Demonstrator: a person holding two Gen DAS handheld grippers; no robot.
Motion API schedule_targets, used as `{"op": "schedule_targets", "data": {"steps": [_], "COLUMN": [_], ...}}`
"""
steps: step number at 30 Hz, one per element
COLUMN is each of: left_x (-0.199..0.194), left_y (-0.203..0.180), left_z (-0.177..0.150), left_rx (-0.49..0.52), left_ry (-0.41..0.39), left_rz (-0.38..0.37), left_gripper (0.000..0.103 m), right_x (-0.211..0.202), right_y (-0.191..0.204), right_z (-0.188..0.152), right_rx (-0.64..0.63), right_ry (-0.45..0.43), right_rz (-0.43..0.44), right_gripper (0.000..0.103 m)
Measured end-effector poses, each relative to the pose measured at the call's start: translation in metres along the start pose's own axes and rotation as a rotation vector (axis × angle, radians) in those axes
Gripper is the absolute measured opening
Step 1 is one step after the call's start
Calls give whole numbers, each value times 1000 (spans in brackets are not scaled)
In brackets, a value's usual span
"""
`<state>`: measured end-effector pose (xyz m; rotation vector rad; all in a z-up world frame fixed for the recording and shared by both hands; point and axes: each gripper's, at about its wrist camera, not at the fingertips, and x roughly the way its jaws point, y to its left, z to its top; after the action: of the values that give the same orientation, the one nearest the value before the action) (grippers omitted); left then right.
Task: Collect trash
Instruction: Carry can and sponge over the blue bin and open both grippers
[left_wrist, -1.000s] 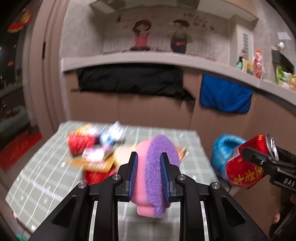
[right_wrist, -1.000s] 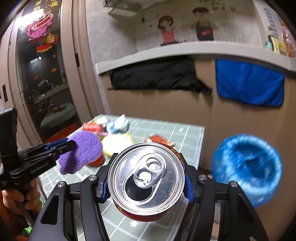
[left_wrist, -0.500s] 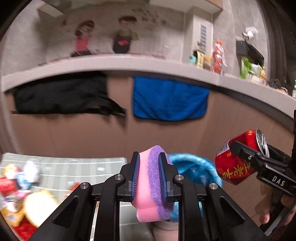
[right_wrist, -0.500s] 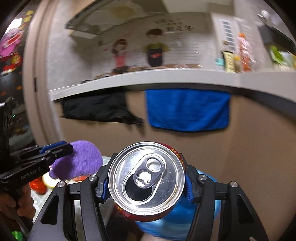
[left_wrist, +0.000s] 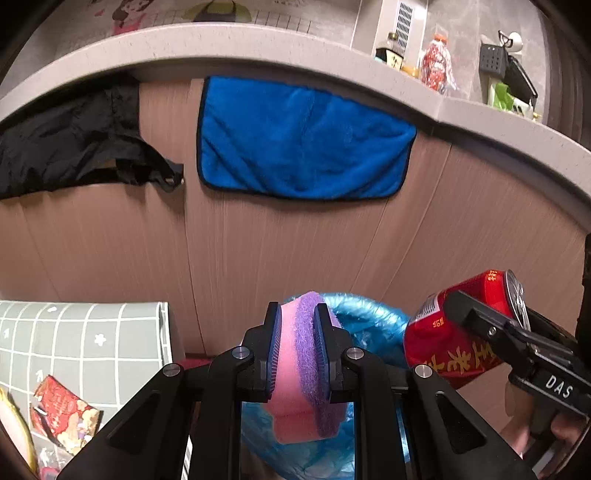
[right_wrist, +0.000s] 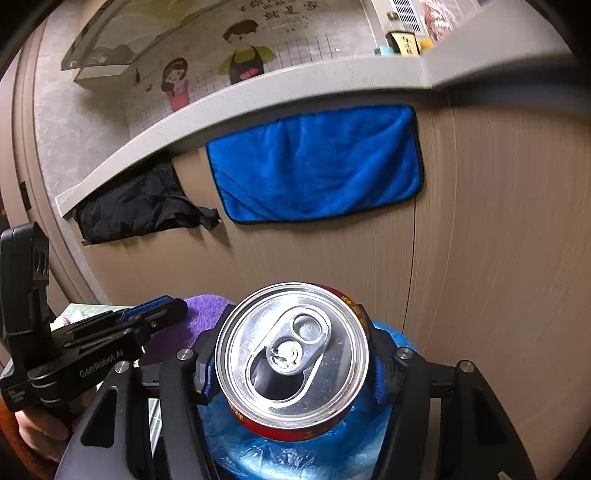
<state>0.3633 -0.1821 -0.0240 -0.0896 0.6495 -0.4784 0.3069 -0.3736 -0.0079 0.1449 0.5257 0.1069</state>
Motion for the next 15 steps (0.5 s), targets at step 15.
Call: {"op": "schedule_targets", "data": {"steps": [15], "left_x": [6], "left_y": [16], "left_z": [5], "left_rx": [-87], "left_ry": [37], "left_rz": [-98], "left_gripper": [49], "right_x": [22], "right_y": [-20], "right_z": [-11], "right_rx": [59], "right_ry": [-1], "right_rz": [-3], "right_gripper": [76]}}
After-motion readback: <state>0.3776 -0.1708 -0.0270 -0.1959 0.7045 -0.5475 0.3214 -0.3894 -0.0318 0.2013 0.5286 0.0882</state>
